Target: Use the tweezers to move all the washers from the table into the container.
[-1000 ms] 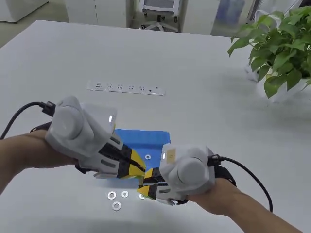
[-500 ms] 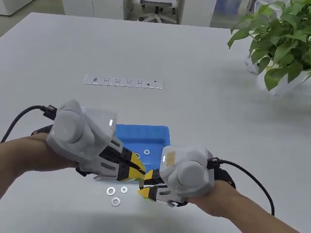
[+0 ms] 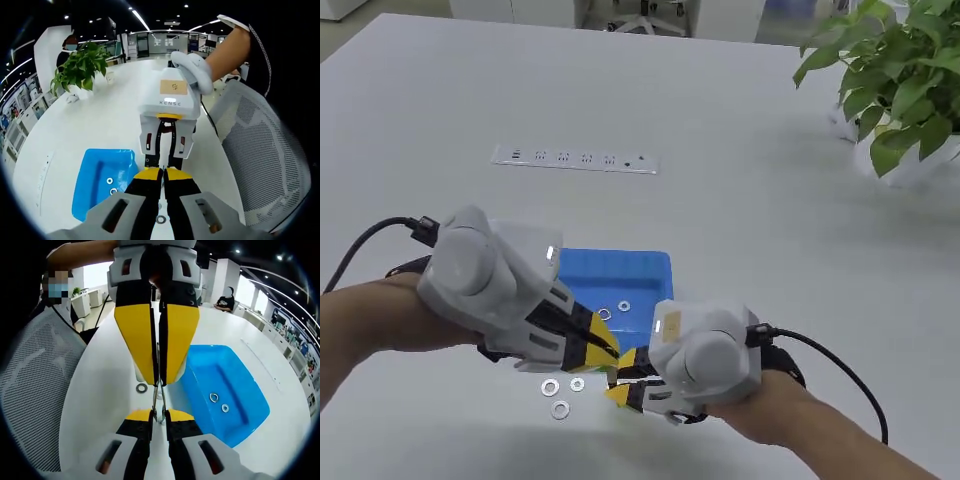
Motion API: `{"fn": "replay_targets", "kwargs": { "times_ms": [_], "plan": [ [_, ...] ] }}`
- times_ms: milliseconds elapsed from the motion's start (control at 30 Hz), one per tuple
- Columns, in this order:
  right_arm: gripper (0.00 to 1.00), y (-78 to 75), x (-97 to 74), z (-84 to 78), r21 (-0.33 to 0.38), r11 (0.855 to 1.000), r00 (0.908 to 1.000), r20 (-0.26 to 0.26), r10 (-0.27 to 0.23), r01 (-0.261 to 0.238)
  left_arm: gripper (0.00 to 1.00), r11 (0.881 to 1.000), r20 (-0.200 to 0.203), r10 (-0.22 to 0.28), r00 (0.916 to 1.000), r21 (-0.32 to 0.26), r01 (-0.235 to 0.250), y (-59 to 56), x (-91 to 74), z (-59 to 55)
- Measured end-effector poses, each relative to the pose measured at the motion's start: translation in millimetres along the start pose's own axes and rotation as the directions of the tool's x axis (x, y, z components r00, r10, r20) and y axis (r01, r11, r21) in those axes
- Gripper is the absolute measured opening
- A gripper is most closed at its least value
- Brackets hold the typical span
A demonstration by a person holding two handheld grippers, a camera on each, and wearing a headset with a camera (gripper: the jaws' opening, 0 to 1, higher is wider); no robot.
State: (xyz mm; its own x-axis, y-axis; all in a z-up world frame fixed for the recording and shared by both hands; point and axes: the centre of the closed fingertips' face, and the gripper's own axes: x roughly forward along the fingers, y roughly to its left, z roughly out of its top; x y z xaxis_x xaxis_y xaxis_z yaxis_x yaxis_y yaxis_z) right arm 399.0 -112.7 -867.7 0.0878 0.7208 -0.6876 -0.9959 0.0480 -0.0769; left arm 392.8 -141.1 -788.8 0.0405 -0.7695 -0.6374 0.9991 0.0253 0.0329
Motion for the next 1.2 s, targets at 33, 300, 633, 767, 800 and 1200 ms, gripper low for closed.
{"fn": "replay_targets", "kwargs": {
  "times_ms": [33,300,633,767,800,1200],
  "plan": [
    [0.13,0.0,0.0,-0.1,0.001,1.0,1.0,0.0,0.001,-0.001,0.06,1.0,0.001,-0.001,1.0,-0.002,0.001,0.2,-0.1,0.1],
    [0.12,-0.4,0.6,-1.5,0.015,1.0,1.0,-0.007,0.003,-0.003,0.06,1.0,0.004,0.006,1.0,-0.006,-0.006,2.6,1.3,1.5],
    [0.11,0.1,1.4,-1.9,0.032,0.999,0.9998,-0.011,0.019,-0.018,0.06,1.0,-0.003,0.007,1.0,-0.002,-0.007,4.2,0.3,-1.4],
    [0.1,0.6,0.9,-2.0,0.028,0.999,0.9997,-0.014,0.02,-0.019,0.06,1.0,-0.003,0.005,1.0,0.001,-0.005,4.2,1.2,-1.2],
    [0.1,0.7,0.9,-2.0,0.027,0.999,0.9997,-0.015,0.02,-0.019,0.06,1.0,-0.003,0.004,1.0,0.002,-0.004,4.1,1.3,-1.1],
    [0.1,3.8,-1.1,-0.5,0.037,0.999,0.9997,-0.011,0.022,-0.021,0.06,1.0,-0.01,-0.001,1.0,0.008,0.001,2.3,-0.4,0.0]
  ]
}}
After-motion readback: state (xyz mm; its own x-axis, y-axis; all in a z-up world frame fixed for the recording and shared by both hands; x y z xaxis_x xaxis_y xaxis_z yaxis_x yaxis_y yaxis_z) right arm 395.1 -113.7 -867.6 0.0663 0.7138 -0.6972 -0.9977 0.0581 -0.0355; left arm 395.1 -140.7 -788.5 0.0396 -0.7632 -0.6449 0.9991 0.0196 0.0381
